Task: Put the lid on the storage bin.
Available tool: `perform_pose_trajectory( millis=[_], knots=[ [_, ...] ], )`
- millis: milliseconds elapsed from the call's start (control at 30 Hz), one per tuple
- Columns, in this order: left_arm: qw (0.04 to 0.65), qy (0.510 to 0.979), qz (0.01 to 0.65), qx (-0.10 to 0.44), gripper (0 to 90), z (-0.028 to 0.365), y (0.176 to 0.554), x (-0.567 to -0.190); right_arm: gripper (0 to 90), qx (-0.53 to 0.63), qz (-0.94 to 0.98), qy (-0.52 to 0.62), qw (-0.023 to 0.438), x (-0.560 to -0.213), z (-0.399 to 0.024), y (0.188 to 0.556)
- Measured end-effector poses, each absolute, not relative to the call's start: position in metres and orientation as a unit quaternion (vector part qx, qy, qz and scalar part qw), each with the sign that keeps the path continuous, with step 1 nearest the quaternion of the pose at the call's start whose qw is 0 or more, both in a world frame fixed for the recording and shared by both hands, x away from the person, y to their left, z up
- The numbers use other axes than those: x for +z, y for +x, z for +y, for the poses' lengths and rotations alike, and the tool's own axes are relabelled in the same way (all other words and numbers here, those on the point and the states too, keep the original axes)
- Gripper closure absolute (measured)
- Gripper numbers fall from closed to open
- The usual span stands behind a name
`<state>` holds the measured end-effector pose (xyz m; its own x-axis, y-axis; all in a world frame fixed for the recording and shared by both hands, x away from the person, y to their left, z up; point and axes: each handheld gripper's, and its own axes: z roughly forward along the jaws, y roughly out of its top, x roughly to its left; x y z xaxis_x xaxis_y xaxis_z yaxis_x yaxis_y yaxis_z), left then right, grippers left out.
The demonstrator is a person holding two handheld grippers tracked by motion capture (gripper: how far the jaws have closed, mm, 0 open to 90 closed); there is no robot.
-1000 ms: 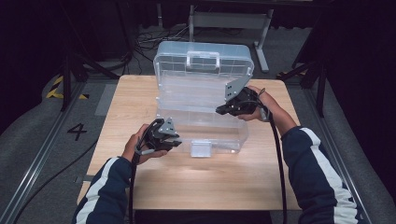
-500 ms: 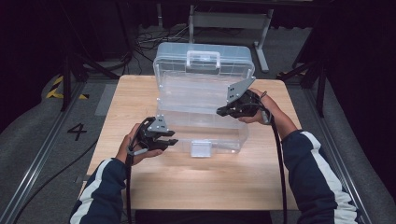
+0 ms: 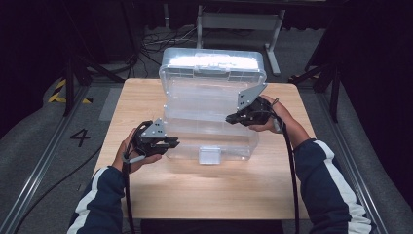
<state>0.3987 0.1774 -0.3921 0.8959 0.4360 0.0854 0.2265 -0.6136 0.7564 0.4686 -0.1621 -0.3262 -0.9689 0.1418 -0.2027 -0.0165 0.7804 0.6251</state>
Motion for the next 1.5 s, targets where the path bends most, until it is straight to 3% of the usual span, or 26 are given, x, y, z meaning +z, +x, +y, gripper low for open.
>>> perform_pose_trajectory(
  millis=[133, 533, 1133, 1500],
  knots=[
    [0.424, 0.871, 0.201, 0.143, 89.5, 0.191, 0.395, -0.384, 88.0, 0.330, 0.936, 0.034, 0.119, -0.327, -0.162, 0.467],
    [0.457, 0.822, 0.262, 0.216, 90.0, 0.216, 0.428, -0.338, 87.6, 0.336, 0.933, 0.038, 0.126, -0.328, -0.162, 0.466],
    [0.490, 0.783, 0.310, 0.224, 90.0, 0.205, 0.491, -0.331, 87.3, 0.336, 0.933, 0.036, 0.126, -0.331, -0.163, 0.462],
    [0.496, 0.782, 0.307, 0.221, 90.0, 0.204, 0.492, -0.330, 86.2, 0.339, 0.931, 0.039, 0.130, -0.335, -0.166, 0.458]
  ],
)
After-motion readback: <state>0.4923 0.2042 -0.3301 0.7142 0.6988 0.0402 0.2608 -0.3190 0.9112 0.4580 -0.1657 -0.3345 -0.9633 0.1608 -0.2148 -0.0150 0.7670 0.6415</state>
